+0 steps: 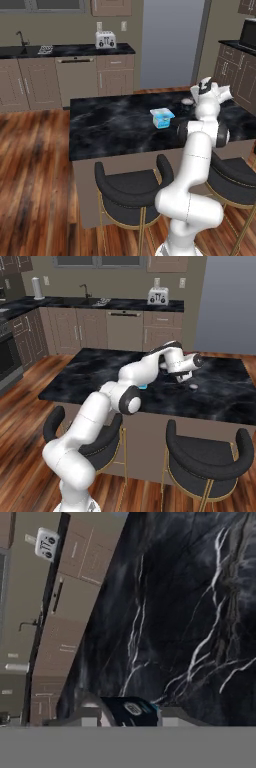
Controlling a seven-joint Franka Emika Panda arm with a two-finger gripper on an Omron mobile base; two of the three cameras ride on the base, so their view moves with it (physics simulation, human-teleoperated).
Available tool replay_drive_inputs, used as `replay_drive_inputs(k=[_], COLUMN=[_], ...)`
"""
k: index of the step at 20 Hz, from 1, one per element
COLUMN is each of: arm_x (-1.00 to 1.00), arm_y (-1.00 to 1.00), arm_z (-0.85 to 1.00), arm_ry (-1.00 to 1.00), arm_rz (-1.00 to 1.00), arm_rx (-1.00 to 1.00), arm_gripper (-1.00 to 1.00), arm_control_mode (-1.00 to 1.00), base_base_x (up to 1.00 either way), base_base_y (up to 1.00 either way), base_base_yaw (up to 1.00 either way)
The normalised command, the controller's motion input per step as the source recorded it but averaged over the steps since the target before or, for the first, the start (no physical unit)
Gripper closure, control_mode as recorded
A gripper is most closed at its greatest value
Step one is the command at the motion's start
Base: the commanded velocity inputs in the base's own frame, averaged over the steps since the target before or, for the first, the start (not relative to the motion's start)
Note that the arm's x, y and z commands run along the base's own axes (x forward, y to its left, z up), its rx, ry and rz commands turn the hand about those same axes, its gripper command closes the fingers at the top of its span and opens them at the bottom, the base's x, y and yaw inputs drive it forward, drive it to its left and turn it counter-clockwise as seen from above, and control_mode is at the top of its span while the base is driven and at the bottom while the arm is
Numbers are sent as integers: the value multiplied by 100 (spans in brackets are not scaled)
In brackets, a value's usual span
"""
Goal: Stack the yogurt containers by placing the smaller containers on top of the larger containers.
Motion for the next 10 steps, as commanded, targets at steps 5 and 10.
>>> replay_drive_inputs(k=[5,10], arm_x=[-59,-55], arm_y=[4,31], arm_z=[23,16], arm_ry=[-9,-19], arm_rz=[0,0], arm_rx=[0,0], arm_gripper=[100,100], arm_control_mode=[-100,-100], base_base_x=[0,0], base_base_y=[0,0], base_base_yaw=[0,0])
